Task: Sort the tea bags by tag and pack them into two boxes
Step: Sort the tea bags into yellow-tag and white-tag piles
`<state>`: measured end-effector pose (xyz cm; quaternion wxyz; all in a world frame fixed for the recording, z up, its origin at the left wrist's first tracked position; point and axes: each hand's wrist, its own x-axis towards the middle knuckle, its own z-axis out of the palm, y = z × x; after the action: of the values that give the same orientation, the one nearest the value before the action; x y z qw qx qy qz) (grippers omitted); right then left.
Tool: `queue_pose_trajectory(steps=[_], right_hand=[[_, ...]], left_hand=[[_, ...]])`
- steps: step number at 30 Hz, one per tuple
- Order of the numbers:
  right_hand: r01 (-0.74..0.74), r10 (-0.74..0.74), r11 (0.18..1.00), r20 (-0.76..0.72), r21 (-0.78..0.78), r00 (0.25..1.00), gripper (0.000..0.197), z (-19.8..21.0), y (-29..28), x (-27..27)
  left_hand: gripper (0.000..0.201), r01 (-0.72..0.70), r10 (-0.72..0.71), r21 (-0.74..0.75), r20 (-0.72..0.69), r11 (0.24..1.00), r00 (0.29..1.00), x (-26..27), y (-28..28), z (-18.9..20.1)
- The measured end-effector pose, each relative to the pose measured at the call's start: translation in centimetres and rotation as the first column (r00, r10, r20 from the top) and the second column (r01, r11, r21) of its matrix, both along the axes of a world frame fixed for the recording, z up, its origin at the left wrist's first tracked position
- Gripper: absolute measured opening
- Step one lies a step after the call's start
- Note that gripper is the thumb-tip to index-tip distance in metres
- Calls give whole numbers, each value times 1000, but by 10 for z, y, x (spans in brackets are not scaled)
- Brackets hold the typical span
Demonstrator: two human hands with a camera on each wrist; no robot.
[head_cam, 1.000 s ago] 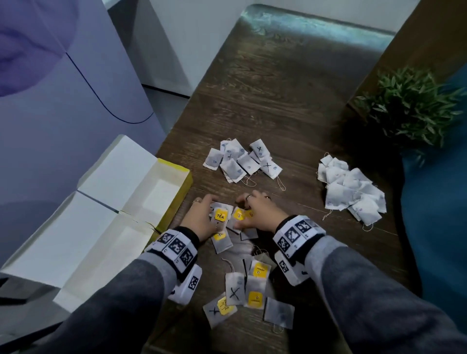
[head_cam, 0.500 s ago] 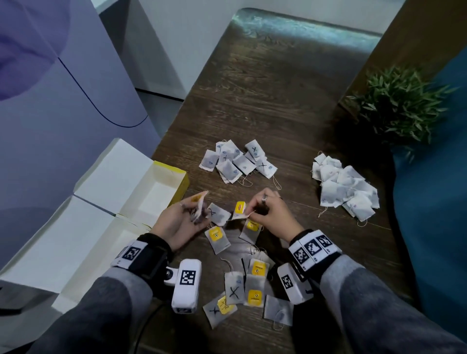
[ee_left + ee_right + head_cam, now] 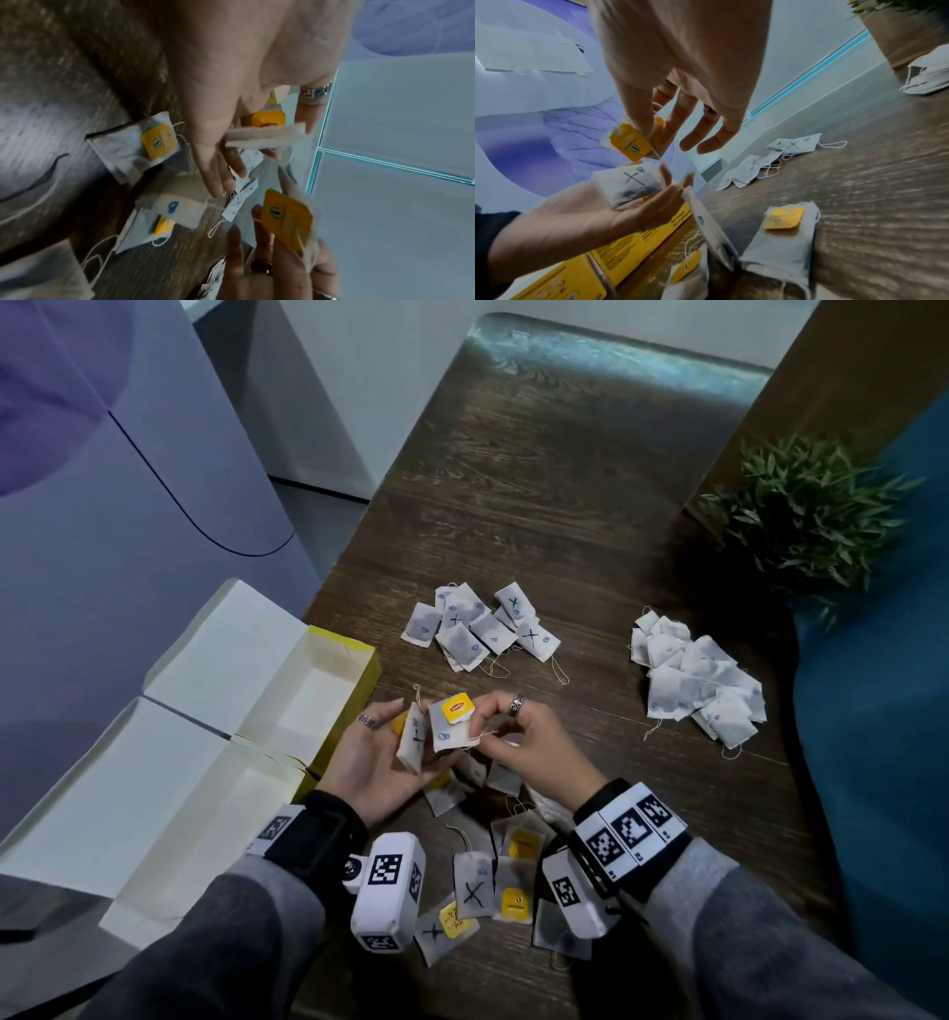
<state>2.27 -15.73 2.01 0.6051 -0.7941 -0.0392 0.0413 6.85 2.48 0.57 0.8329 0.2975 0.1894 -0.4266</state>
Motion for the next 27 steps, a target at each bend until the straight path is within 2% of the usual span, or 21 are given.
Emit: queue_pose_trajectory(steps=[2, 3, 5, 7, 9, 10, 11, 12, 14, 15, 16, 17, 20, 21, 23, 25, 27], right_hand=[[-26, 25, 998, -16, -59, 1000, 35, -5, 1, 0], [-61, 59, 992, -29, -108, 998, 33, -8, 1, 0], [-116, 114, 977, -24, -180, 993, 27, -12, 1, 0], [-57, 55, 991, -20, -118, 998, 22, -17, -1, 1], [37, -45, 995, -88, -91, 995, 22, -24, -6, 6], [28, -50, 989, -151, -147, 987, 18, -28, -8, 8], [-51, -6, 970, -235, -239, 972, 14, -32, -10, 10], [-183, 60, 917, -331, -355, 942, 23, -35, -10, 11], [-421, 163, 710, -450, -565, 878, 44, -40, -6, 9], [-436, 169, 637, -437, -636, 884, 43, -42, -2, 8], [-403, 155, 621, -398, -672, 904, 37, -40, 1, 8], [-350, 124, 650, -360, -675, 925, 31, -39, 2, 9], [-187, -6, 816, -332, -547, 943, 18, -32, -3, 10], [-190, 4, 837, -341, -514, 940, 22, -31, -5, 11], [-301, 94, 807, -392, -509, 915, 52, -29, -8, 10], [-400, 148, 704, -430, -586, 891, 74, -30, -4, 6], [-402, 160, 617, -393, -677, 906, 72, -35, 1, 3]], left_hand=[[31, 5, -5, -27, -6, 1000, 1000, -4, -3, 1], [40, 24, -24, -26, 8, 999, 1000, -5, -4, 1], [56, 45, -50, 76, 70, 996, 996, -6, -6, -3], [43, 18, -42, 183, 130, 983, 991, -4, -7, -4], [34, -14, -22, 230, 155, 973, 988, 0, -4, -2], [32, -35, 1, 227, 151, 973, 989, 2, -1, -1], [30, -54, 23, 219, 140, 974, 990, 3, 3, -1], [28, -71, 45, 209, 123, 975, 991, 4, 6, -1], [27, -95, 79, 194, 90, 976, 993, 6, 11, 0], [27, -101, 88, 193, 75, 976, 993, 7, 12, 0], [28, -104, 93, 194, 65, 976, 994, 7, 13, 0], [27, -110, 100, 195, 58, 975, 993, 7, 14, 1], [27, -127, 119, 210, 49, 970, 992, 5, 16, -1], [27, -130, 123, 221, 43, 967, 991, 4, 18, -3], [26, -131, 127, 259, 34, 957, 991, 2, 20, -8], [25, -113, 103, 316, 48, 942, 993, 0, 19, -11], [28, -74, 31, 426, 107, 902, 994, -3, 17, -13]])
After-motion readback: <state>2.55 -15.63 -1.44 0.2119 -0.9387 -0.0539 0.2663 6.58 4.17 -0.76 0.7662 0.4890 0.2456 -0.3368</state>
